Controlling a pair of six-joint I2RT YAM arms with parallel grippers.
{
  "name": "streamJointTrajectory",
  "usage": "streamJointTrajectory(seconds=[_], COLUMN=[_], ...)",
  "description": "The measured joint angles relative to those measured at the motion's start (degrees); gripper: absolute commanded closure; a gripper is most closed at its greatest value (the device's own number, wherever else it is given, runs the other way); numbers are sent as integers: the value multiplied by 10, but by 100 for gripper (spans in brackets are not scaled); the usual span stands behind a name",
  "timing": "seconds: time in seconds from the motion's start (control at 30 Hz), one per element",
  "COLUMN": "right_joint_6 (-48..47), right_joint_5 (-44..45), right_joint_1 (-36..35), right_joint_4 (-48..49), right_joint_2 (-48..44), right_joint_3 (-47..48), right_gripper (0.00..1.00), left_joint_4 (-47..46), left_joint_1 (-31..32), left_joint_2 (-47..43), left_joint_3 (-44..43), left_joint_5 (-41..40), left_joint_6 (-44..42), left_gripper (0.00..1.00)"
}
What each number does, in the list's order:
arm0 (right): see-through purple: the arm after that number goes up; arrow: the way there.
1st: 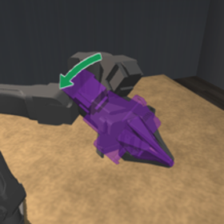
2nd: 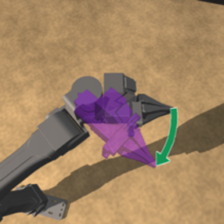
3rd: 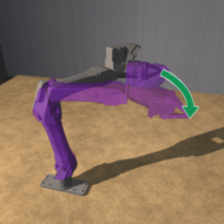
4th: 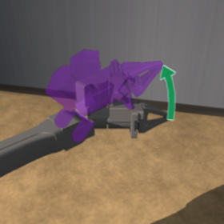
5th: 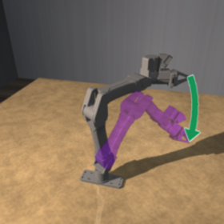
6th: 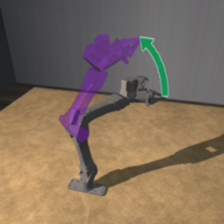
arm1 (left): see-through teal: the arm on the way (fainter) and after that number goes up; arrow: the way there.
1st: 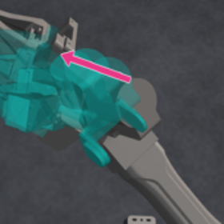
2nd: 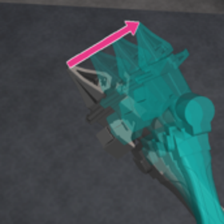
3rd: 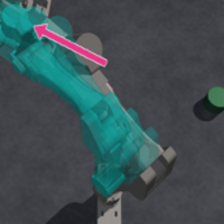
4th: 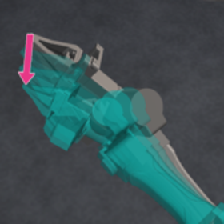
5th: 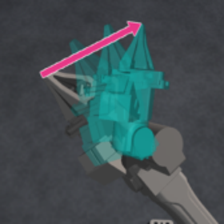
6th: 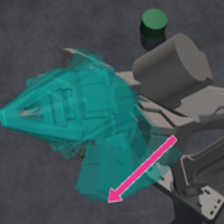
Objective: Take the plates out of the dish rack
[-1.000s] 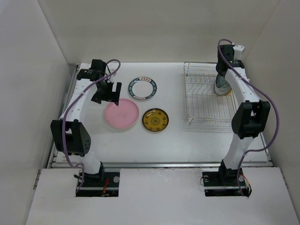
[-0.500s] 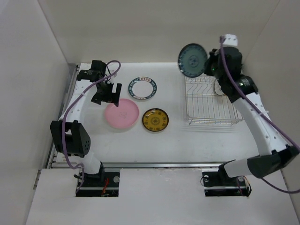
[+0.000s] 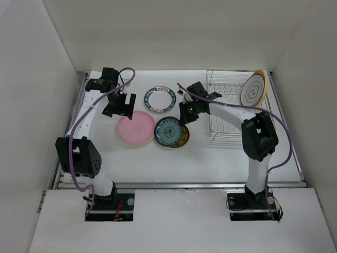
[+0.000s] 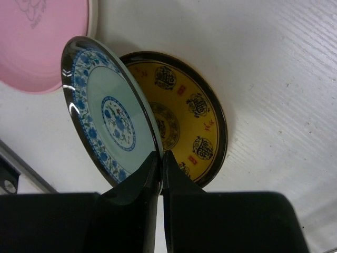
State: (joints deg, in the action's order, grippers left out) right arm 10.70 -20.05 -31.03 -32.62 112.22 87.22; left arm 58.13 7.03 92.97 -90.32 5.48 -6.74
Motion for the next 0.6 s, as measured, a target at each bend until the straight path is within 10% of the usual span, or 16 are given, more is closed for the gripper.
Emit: streamJointTrajectory(seconds=[0.6], right_joint_6=[-13], right_joint_5=[-21], right_joint_1=[13], right_joint_4=[-13], right_joint_2=[-3], right_joint_3=[-15], right_gripper=[100], left_joint_4=[0], left_joint_1=[0], left_joint_2=[0], left_joint_3=[4], left_joint_5=[-1], left_joint_6=[-4], left_gripper=[5])
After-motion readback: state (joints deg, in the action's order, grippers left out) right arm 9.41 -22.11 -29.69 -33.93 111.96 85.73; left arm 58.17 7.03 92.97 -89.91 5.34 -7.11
